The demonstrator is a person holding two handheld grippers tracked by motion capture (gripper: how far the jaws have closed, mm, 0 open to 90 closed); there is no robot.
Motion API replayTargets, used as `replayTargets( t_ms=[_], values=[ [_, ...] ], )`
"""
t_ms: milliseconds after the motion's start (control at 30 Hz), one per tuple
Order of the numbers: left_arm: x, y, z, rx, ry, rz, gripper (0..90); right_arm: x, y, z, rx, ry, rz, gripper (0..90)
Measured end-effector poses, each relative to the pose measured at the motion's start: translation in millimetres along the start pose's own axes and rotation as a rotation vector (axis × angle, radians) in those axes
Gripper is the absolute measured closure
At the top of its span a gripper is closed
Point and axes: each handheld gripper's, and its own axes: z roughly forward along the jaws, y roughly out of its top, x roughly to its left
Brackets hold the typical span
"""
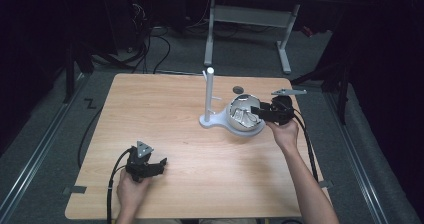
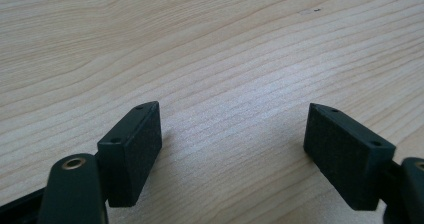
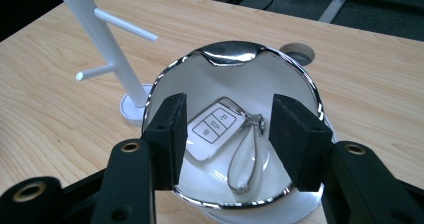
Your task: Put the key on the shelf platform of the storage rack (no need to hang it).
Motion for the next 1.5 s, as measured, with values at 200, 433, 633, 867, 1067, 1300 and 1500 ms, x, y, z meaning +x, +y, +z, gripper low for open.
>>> replayTargets(
  t_ms=[200, 433, 633, 867, 1067, 1300, 1500],
  values=[
    [0.0, 0.0, 0.0, 0.000, 0.000, 0.000, 23.5, 0.3, -2.0, -11.6, -0.001, -0.006, -0.009, 48.5],
    [0.0, 0.0, 0.0, 0.001, 0.000, 0.000, 23.6, -3.9, -7.3, -23.9, -0.032, -0.004, 0.007, 49.2],
    [0.0, 0.0, 0.1, 0.000, 0.001, 0.000, 23.5, 0.6, -13.5, -41.5, -0.069, -0.015, -0.016, 49.9],
    [0.0, 0.0, 0.0, 0.000, 0.000, 0.001, 23.5, 1.9, -15.0, -47.5, -0.058, -0.015, -0.014, 49.1],
    [0.1, 0.0, 0.0, 0.001, 0.000, 0.001, 23.5, 1.8, -22.8, -53.6, -0.051, -0.035, 0.001, 49.3],
    [0.1, 0.0, -0.1, 0.001, 0.000, 0.001, 23.5, 7.0, -27.2, -64.1, -0.048, -0.039, -0.014, 48.4],
    [0.1, 0.0, -0.1, 0.001, 0.000, 0.001, 23.5, 8.1, -36.5, -68.9, -0.049, -0.048, 0.004, 48.7]
  ],
)
